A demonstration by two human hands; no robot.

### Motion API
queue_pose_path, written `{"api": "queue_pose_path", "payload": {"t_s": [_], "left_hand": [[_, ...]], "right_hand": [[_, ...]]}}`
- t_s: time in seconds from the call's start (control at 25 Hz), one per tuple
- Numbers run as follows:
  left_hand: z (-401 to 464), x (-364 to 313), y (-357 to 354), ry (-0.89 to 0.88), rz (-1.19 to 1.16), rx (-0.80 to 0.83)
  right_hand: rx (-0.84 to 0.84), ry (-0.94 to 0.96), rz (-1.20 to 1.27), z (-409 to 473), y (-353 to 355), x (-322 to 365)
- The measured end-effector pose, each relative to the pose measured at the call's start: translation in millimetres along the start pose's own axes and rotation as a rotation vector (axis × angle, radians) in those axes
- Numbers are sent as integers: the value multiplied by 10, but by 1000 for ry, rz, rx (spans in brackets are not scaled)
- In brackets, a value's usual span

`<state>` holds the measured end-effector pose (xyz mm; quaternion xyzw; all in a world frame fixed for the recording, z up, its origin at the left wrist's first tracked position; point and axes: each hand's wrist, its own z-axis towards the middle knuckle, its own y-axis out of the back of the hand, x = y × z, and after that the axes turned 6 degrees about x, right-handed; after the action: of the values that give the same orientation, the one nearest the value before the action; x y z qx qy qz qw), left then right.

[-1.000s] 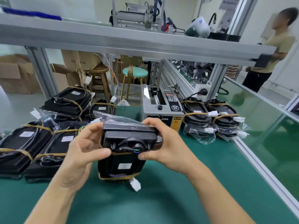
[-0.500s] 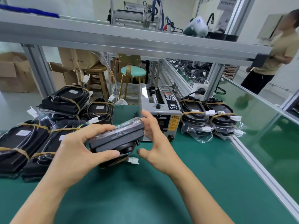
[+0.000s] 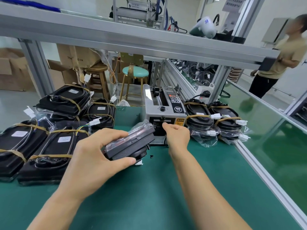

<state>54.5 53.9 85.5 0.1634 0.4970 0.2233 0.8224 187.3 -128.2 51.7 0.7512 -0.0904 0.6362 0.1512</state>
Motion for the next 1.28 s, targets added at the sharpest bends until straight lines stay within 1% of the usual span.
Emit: {"api": "queue_pose_path", "payload": {"t_s": [0.24,0.32,0.36,0.4,0.48,0.52,0.56,0.64,0.72,1.16,1.28], "left_hand": [[-10,-26,-24,5,12,1],[-14,-38,-34,21,5,-15],[-20,-48,-43,30,-5,-29],[-20,-62,-59,31,-12,-47],[-11,-84,-98,29,0,-83],[-4,-90,-120,29,11,-95],[-3,-94,-139,34,18,-105],[-3,-100,-157,60,20,-130],[-7,-103,-169,84,26,-143],[-7,-126,-182,97,45,-164],[-15,-135,-193,96,47,-166]], "right_hand": [[-44,-166,207,4,-109,74],[23,-208,276,-121,-11,155],[114,-167,308,-219,66,188],[249,-80,322,-354,154,232],[565,115,296,-676,283,318],[670,173,258,-812,316,355],[722,207,212,-907,332,376],[720,243,150,-954,330,361],[687,229,119,-944,309,335],[692,241,63,-931,236,315],[671,252,52,-916,214,306]]}}
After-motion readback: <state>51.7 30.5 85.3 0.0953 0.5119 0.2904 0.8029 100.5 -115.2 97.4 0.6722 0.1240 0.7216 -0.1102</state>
